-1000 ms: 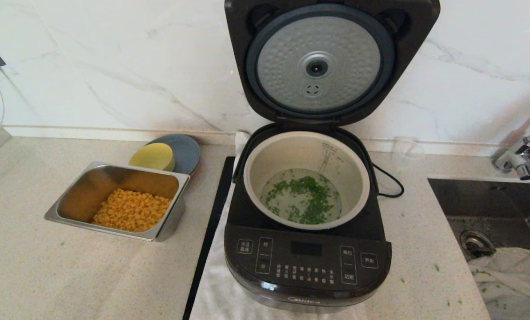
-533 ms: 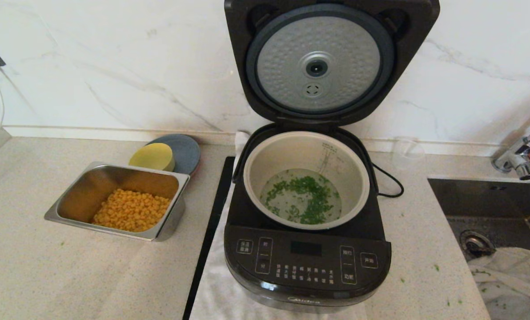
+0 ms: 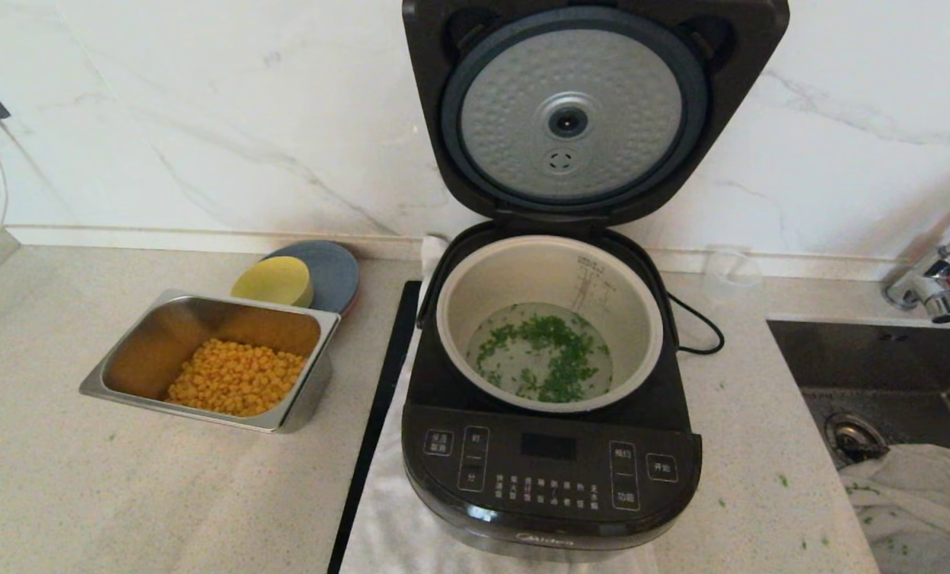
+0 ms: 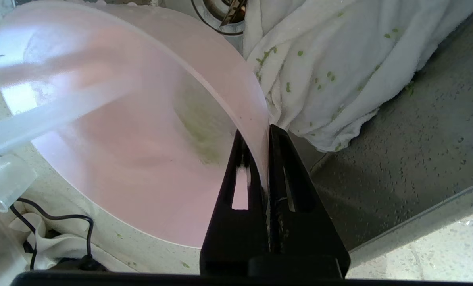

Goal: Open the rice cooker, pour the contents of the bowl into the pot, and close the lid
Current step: Fill a bowl with water from the tap

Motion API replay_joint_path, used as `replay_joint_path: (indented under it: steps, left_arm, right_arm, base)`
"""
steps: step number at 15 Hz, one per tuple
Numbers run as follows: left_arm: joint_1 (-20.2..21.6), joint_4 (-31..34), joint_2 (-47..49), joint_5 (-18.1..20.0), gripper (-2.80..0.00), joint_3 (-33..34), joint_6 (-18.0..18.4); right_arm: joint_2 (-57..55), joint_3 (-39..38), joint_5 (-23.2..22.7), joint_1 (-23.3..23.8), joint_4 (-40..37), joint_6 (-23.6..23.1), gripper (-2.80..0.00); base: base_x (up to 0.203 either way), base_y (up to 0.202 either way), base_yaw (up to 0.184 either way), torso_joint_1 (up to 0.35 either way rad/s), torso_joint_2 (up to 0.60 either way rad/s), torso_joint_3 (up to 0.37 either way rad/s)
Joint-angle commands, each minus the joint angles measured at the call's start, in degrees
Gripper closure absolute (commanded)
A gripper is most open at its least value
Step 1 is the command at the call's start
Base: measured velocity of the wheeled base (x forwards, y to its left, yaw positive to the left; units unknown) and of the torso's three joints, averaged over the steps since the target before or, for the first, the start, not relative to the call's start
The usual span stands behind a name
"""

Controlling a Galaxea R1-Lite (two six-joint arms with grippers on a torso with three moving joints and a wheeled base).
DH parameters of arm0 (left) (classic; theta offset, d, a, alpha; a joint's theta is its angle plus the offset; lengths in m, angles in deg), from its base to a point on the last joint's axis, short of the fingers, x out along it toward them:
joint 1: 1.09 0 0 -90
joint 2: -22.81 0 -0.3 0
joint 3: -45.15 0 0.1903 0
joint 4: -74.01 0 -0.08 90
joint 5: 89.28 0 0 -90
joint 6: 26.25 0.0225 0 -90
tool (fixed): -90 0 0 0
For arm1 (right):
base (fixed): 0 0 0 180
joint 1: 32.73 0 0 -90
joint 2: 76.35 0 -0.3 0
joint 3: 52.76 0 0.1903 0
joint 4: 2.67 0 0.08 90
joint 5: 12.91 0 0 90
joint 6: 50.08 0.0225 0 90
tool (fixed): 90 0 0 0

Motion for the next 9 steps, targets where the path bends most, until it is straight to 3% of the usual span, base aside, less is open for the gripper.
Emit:
replay_joint_path:
  steps: [1, 9]
  left_arm:
    - [0.0, -0.04, -0.04, -0.01, 0.0, 0.44, -0.01]
    - [0.0, -0.04, -0.04, -0.01, 0.0, 0.44, -0.01]
  right_arm:
    - [-0.24, 0.04, -0.21, -0.4, -0.25, 0.09, 0.0]
    - [4.83, -2.33, -0.04, -0.97, -1.24, -0.07, 0.0]
  base:
    - [0.0, 0.0, 0.0, 0.0, 0.0, 0.0]
    - [0.0, 0.0, 0.0, 0.0, 0.0, 0.0]
